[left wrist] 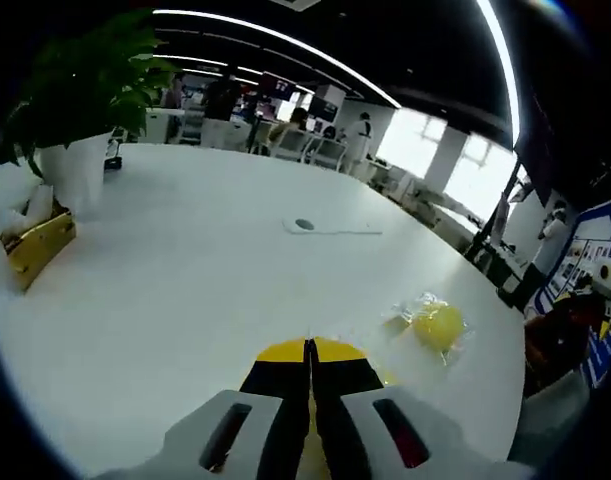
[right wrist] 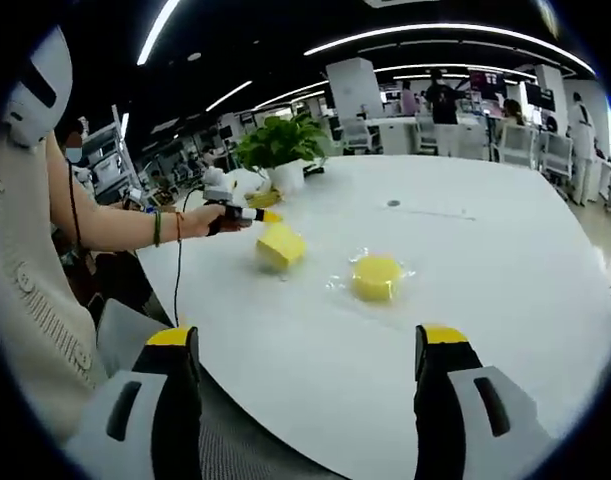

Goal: Compare the silicone blocks by pressing each to a similar depth, holding the contact briefly, and releasing to observe deformation and rebound differences across the visible hardness samples.

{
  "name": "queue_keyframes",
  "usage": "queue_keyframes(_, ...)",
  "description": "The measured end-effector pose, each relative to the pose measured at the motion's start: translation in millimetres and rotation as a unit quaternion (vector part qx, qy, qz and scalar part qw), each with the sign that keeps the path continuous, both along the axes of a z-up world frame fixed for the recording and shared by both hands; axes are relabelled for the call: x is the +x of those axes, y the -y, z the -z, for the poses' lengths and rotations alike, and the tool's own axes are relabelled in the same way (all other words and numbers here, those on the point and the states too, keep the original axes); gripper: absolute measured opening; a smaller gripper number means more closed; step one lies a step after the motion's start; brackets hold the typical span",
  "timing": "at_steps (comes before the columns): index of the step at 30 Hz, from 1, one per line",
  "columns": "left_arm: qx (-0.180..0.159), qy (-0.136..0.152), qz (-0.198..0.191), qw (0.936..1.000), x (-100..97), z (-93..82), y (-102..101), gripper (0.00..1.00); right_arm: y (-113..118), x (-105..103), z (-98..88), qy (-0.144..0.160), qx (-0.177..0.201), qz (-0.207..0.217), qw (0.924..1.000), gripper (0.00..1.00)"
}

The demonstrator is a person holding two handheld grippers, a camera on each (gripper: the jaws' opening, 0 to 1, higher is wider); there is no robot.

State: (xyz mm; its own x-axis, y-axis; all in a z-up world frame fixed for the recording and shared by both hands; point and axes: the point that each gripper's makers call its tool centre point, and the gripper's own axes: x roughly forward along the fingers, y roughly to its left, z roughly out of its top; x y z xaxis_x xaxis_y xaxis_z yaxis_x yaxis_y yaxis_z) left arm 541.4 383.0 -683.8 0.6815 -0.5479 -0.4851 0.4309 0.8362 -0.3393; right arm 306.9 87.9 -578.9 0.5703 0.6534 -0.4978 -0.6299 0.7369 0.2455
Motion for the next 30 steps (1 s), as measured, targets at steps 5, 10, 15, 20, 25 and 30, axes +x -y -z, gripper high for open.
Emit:
queue_keyframes(5,0.046,-0.007,0.01,0.9989,1.9,26.7,-8,0.0,-5,1,4.1,-0.008,0.003,-0.007,0.9999,0.82)
queue_keyframes(10,0.056,0.006,0.021,0.9982,2.0,34.8,-7,0.0,0,3,8.1,-0.012,0.002,-0.006,0.9999,0.81)
queue_keyframes(15,0.057,0.008,0.026,0.998,2.5,35.4,-7,0.0,1,4,11.4,-0.015,0.0,-0.009,0.9998,0.8)
queue_keyframes(20,0.004,-0.009,-0.002,1.0,3.1,31.1,-8,0.0,-1,5,10.8,-0.013,0.004,-0.012,0.9998,0.8)
queue_keyframes(25,-0.027,-0.024,-0.036,0.9987,7.5,27.6,-21,0.02,-1,3,11.8,-0.013,0.0,-0.015,0.9998,0.8)
queue_keyframes(30,-0.003,-0.02,-0.049,0.9986,5.8,24.2,-28,0.22,-2,1,10.2,-0.014,0.001,-0.015,0.9998,0.79)
